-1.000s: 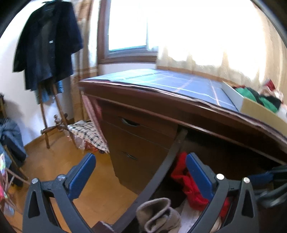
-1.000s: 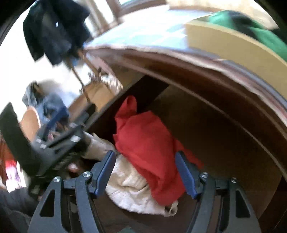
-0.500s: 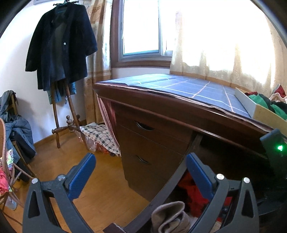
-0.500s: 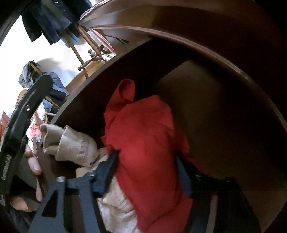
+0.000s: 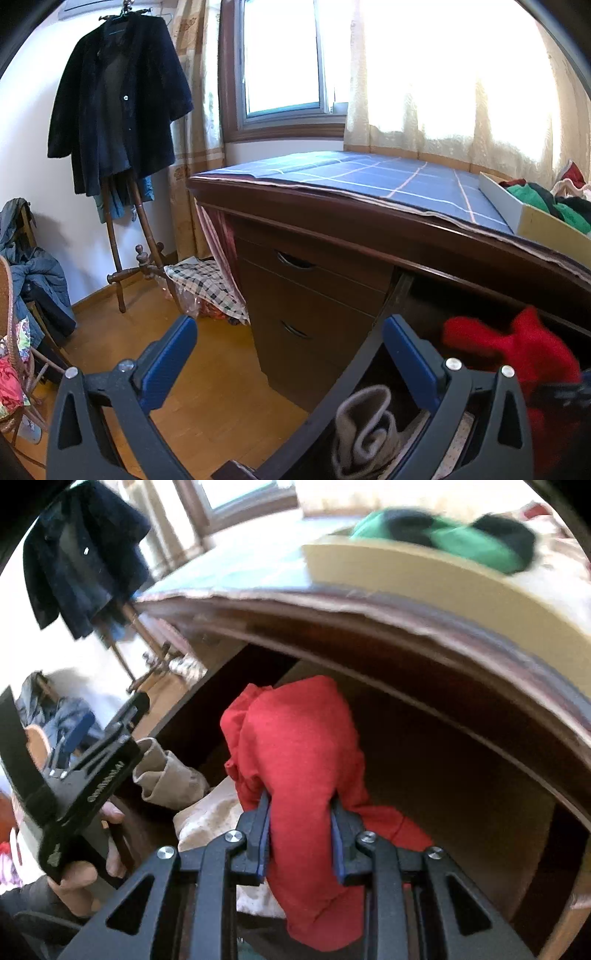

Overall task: Take underwear out of drawer
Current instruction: 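Lift the bright red garment out and carry it over the tray box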

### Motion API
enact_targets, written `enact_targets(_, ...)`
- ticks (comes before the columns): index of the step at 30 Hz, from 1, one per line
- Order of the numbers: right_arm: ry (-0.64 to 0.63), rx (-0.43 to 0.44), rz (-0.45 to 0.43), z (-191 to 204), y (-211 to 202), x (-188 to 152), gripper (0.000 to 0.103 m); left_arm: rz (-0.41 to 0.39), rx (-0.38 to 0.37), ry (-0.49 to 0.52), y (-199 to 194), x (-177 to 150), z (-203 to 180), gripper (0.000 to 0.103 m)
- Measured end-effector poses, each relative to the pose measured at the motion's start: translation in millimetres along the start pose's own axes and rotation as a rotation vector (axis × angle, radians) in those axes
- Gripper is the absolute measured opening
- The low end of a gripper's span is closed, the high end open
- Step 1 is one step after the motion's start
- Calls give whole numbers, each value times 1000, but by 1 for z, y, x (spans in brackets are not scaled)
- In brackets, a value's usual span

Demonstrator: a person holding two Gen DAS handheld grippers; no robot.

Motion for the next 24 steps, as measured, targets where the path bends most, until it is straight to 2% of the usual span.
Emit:
enact_targets(3,14,-30,-57,-3,-22,-4,28,-8,-5,32,-1,0,-4,102)
enact_targets(9,2,-152,-160,-5,-57,-3,28,4,-33,108,-5,0,-19,102)
enact_targets(12,20,-186,-204,-7,-71,-1,28,40,-88,139,-9,-4,-33,102)
enact_targets(18,21,-226,-274,-8,-104,5,28,31,-157,222,-24,-10,-60,102)
enact_targets(24,41,-209,-357,1,-136,14,28,7,-188,267,-32,-13,-71,102)
Point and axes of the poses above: each gripper's, at about its wrist camera, not at the fingertips, and y roughly the way its jaws point, z to its left, x to its top, the point moved 7 cm from there along y, roughly the way its jaws point, and after that the axes turned 4 degrees about x, right-handed, at the moved point
